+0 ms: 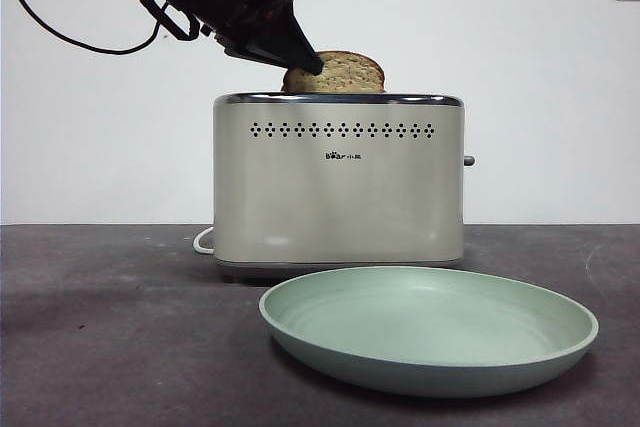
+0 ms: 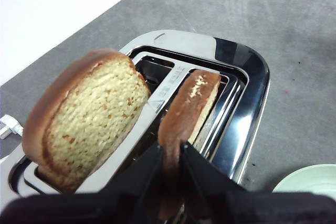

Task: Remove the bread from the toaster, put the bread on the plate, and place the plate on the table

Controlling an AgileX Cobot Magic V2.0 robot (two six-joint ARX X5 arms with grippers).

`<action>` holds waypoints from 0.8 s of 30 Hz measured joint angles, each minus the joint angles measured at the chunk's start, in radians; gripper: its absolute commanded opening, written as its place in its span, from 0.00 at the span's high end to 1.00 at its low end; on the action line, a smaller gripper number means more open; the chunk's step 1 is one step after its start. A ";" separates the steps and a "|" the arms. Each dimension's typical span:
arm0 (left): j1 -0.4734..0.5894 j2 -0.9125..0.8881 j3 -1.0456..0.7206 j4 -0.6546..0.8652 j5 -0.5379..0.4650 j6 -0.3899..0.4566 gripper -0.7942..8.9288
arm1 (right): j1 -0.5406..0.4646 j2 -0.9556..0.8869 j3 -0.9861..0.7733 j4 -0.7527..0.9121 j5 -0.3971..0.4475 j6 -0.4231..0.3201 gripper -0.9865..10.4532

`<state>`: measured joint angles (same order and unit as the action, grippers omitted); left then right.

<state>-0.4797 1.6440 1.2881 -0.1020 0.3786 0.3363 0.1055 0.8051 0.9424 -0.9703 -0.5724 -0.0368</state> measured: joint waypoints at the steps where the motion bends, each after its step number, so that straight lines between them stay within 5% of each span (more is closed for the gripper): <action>1: 0.000 0.000 0.000 0.003 -0.002 0.000 0.93 | 0.000 0.000 0.000 -0.004 0.000 0.000 0.34; 11: 0.000 0.000 0.046 -0.042 -0.031 0.000 0.93 | 0.000 0.000 0.000 -0.007 0.000 0.000 0.34; 24: -0.002 -0.005 0.415 -0.326 -0.091 -0.001 0.92 | 0.000 0.000 0.000 -0.008 0.000 0.000 0.34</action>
<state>-0.4812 1.6386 1.7031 -0.4278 0.2878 0.3355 0.1055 0.8051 0.9424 -0.9783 -0.5728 -0.0368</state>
